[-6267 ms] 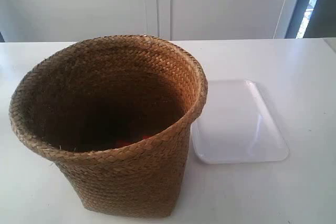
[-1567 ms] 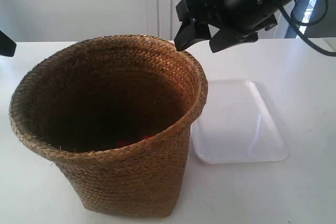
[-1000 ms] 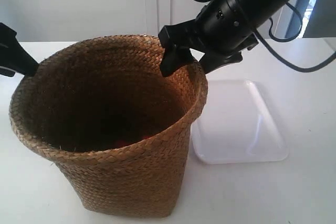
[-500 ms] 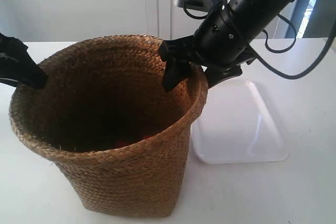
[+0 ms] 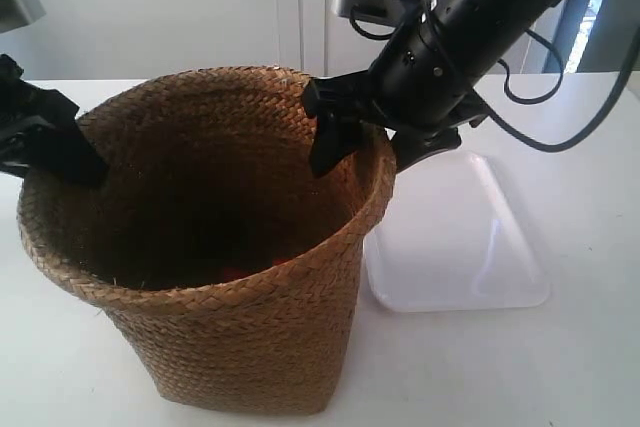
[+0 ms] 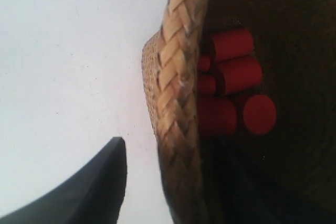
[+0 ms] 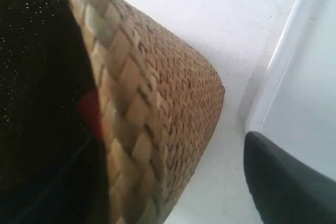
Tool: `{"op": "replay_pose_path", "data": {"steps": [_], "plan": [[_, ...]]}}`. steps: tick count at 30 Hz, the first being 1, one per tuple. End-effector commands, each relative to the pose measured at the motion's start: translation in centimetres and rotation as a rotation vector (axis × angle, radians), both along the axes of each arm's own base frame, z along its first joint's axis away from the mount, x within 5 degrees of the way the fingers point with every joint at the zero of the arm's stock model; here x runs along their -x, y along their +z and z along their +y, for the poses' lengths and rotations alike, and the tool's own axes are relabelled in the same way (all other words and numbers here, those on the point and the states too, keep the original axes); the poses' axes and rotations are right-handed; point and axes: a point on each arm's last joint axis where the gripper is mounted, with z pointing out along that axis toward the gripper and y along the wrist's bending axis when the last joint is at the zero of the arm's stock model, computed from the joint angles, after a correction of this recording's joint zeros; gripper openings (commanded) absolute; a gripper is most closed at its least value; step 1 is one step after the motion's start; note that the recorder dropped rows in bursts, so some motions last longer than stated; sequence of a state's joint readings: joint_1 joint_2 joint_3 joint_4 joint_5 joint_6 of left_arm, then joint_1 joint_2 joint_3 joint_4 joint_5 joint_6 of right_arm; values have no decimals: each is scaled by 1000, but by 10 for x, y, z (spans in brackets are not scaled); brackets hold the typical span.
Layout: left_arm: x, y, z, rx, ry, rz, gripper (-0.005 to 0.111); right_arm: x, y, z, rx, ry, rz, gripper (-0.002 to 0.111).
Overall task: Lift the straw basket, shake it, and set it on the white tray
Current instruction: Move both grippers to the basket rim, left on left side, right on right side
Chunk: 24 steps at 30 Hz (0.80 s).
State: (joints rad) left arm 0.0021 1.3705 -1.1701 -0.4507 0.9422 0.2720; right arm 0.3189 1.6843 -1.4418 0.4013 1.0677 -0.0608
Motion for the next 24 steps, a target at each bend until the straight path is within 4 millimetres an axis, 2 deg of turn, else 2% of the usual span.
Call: {"op": "replay_pose_path", "data": {"steps": [1, 6, 10, 16, 19, 24], "plan": [[0, -6, -3, 24, -7, 49, 56, -4, -9, 1, 14, -12, 34, 71], [-1, -6, -3, 23, -7, 48, 56, -6, -18, 2, 24, -6, 77, 70], [0, -6, -3, 24, -10, 53, 55, -8, -18, 3, 20, -13, 60, 70], [-4, -11, -3, 24, -4, 63, 53, -10, -17, 3, 11, -37, 45, 61], [-6, -11, -3, 22, 4, 51, 40, -10, -17, 3, 12, -37, 44, 49], [-9, -9, -4, 40, 27, 24, 11, -10, -17, 3, 12, -37, 42, 17]]}}
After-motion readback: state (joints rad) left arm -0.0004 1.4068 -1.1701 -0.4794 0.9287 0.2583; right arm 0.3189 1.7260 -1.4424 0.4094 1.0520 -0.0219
